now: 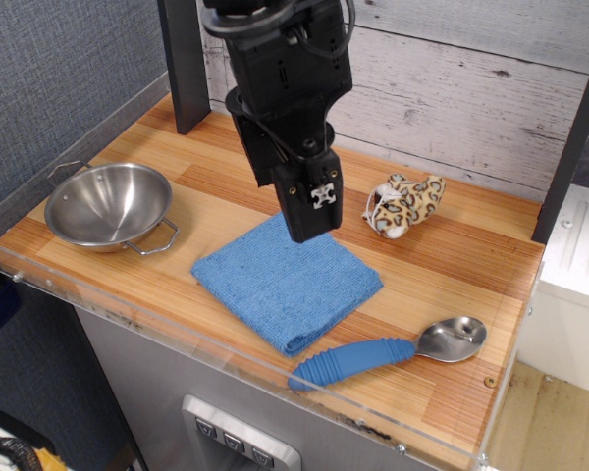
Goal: Move the blue cloth to the top left corner of the table.
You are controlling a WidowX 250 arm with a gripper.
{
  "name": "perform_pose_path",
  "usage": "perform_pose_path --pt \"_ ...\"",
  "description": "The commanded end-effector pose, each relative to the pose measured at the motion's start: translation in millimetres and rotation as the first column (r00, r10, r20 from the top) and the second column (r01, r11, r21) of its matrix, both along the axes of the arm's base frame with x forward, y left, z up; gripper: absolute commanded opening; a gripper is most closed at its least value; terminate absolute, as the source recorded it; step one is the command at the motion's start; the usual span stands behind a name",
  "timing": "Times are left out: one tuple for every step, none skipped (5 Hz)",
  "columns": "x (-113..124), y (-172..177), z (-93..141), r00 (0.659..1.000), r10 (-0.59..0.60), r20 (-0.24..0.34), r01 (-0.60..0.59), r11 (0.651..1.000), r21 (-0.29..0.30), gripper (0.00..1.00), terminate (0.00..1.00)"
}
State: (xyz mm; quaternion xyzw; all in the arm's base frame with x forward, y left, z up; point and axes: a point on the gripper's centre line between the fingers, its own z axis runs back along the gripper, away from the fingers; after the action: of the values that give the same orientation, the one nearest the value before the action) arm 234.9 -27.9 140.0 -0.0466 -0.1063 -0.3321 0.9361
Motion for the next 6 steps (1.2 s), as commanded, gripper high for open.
perform_pose_path --pt "0 0 0 1.000 0.000 0.000 0.000 1.000 0.000 1.00 0.00" --pt "13 14 -10 0.999 0.045 0.007 -0.045 0.999 0.004 1.00 0.00" --pt "21 25 -27 0.996 0.090 0.005 -0.090 0.995 0.051 1.00 0.00" --pt "29 36 -45 0.988 0.155 -0.014 -0.153 0.985 0.077 1.00 0.00" --pt "37 38 -65 0.984 0.177 -0.030 -0.173 0.979 0.112 1.00 0.00" --pt "38 38 -88 0.978 0.196 -0.063 -0.188 0.975 0.117 1.00 0.00"
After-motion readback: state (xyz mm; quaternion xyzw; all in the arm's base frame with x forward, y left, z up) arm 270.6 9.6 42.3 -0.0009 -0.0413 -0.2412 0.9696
